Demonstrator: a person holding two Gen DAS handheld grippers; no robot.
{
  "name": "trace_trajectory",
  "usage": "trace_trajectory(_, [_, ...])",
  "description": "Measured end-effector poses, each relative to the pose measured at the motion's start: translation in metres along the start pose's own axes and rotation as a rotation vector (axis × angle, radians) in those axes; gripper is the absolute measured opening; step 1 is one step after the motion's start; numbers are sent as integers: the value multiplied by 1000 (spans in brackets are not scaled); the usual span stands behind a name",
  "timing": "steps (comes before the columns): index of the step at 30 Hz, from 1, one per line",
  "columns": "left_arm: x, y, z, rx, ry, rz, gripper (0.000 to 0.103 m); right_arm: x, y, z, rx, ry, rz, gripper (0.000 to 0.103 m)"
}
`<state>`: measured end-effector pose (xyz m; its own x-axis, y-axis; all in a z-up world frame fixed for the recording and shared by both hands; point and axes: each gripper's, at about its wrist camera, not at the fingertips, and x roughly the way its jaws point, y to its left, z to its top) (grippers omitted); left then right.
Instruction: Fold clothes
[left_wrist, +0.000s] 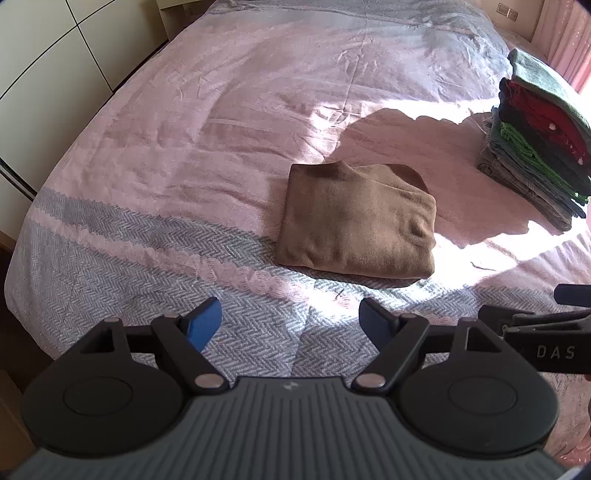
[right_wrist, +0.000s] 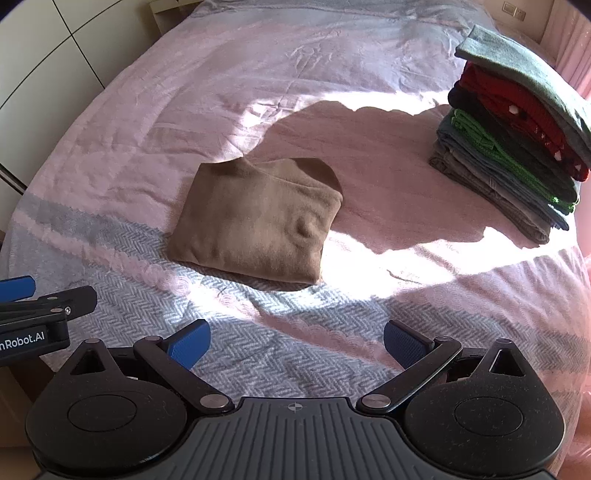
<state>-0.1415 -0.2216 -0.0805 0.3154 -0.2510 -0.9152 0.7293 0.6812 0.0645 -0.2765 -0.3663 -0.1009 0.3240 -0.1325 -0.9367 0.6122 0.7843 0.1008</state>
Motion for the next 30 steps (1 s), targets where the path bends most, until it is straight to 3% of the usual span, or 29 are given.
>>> trace_trajectory(11, [58, 20, 32, 65, 69, -41, 79, 43, -5, 17, 95, 60, -36, 102])
trace_trajectory(18, [108, 48, 71, 5, 72, -189, 79, 68, -33, 30, 254, 18, -12, 102])
trace_trajectory(28, [218, 73, 100, -121, 121, -395, 76, 140, -87, 36, 475, -25, 196, 102])
trace_trajectory(30, [244, 80, 101, -159, 143, -446, 64, 154, -96, 38, 515, -47, 245, 102])
